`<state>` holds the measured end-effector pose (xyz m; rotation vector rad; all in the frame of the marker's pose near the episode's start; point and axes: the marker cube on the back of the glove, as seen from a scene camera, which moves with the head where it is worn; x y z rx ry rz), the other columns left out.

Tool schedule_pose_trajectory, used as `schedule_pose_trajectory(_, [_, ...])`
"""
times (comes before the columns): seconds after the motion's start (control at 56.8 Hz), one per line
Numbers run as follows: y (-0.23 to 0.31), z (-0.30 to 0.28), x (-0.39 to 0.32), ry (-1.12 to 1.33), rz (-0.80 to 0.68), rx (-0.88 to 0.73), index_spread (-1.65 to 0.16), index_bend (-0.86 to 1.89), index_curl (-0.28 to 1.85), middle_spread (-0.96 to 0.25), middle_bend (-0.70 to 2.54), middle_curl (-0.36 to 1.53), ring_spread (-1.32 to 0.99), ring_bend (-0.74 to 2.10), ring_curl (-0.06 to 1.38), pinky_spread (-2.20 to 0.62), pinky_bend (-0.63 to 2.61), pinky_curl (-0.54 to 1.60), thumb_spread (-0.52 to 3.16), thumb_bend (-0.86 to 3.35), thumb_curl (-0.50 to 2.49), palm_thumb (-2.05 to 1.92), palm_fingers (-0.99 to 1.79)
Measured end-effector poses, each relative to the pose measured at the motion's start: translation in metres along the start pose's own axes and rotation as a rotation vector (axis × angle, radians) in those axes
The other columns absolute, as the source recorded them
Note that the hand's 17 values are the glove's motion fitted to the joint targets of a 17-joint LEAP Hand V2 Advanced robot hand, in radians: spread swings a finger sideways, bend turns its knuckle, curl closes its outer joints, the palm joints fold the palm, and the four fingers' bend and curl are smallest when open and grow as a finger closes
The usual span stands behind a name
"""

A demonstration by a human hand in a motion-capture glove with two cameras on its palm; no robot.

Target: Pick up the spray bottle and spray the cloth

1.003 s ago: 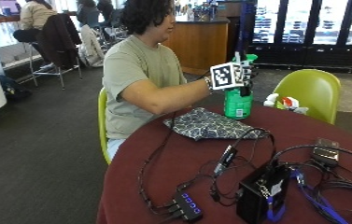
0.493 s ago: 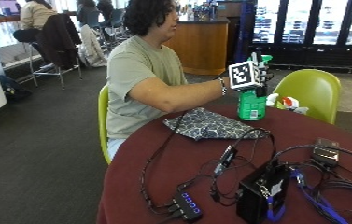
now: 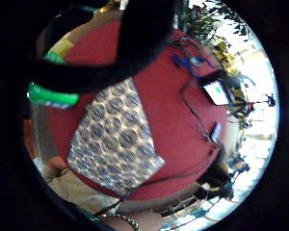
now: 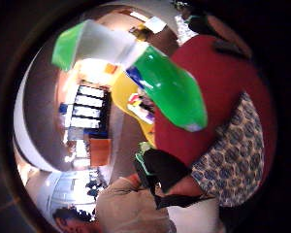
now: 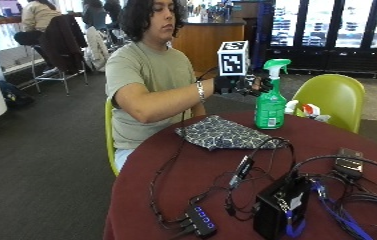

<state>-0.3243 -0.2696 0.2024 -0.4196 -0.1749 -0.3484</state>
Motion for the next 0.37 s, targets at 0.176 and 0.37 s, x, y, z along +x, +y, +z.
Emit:
schedule_pose_trajectory(0.176, [0.051,-0.024,0.004,0.177,0.061,0.014,-0.44,0.15,0.34,-0.07,0.17,0.35,-0.08,0.21,0.32,0.21,0.33,0.34,0.93,-0.04,0.43,0.33,0.33])
schedule_pose_trajectory(0.37, [0.088,-0.039,0.005,0.242,0.108,0.009,-0.46,0.16,0.31,-0.06,0.17,0.32,-0.07,0.22,0.32,0.23,0.32,0.34,0.94,-0.03,0.39,0.33,0.30])
